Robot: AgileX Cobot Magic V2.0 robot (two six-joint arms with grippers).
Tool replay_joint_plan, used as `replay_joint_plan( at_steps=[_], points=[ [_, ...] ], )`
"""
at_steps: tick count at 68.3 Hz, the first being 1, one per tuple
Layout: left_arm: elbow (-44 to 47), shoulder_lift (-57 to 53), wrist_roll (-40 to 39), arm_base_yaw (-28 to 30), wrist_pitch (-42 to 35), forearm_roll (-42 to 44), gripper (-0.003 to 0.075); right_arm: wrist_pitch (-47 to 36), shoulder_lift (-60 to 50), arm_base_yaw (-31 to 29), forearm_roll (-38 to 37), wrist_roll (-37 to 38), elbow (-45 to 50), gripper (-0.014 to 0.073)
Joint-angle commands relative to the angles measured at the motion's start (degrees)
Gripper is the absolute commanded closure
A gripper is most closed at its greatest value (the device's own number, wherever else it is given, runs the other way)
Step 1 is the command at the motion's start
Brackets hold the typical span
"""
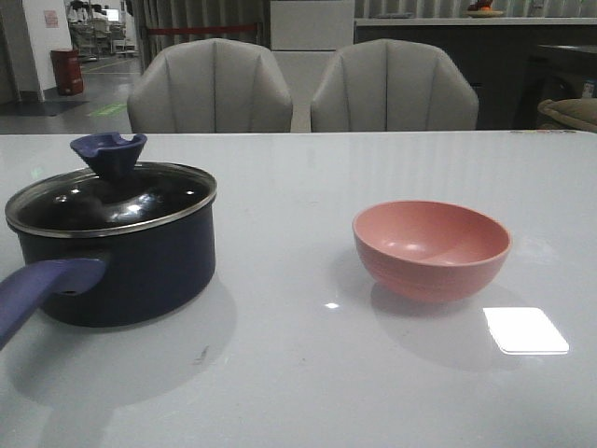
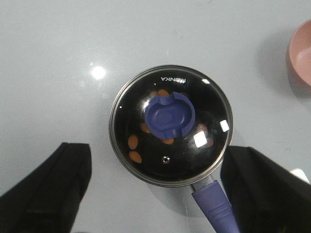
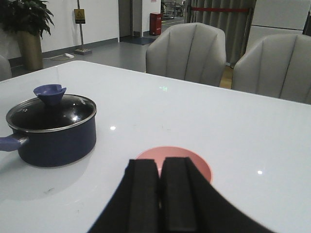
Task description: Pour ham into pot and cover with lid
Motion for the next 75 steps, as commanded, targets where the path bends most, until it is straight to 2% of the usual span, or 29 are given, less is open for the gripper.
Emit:
replay_joint_plan(
  at_steps=[1,19,40,47,63,75],
  points=[
    [5.9,-9.2,0.0,0.1,-8.3,-0.2,0.0148,-4.3,0.6,0.0,0.3,-0.5,-1.5,0.0449],
    [26.4,-29.6,0.0,0.1,-21.3,-0.2,0.0148,-4.3,0.6,0.0,0.3,-0.5,-1.5,0.0449],
    [48.9,-53.0,0.0,0.1,-32.8,-2.3,0.0158,-4.3,0.6,0.0,0.3,-0.5,-1.5,0.0449],
    [55.6,-60.8,-0.1,0.1,-37.7,-3.4,0.0248,-4.3,0.6,0.0,0.3,-0.5,-1.5,0.0449],
    [64.4,-71.7,-0.1,0.1,-43.6,-3.4,0.0608,-4.3,0.6,0.0,0.3,-0.5,-1.5,0.0449],
    [65.0,-72.7,-0.1,0.1,-43.5,-3.3,0.0607,-4.3,0.6,0.0,0.3,-0.5,-1.5,0.0449]
  ],
)
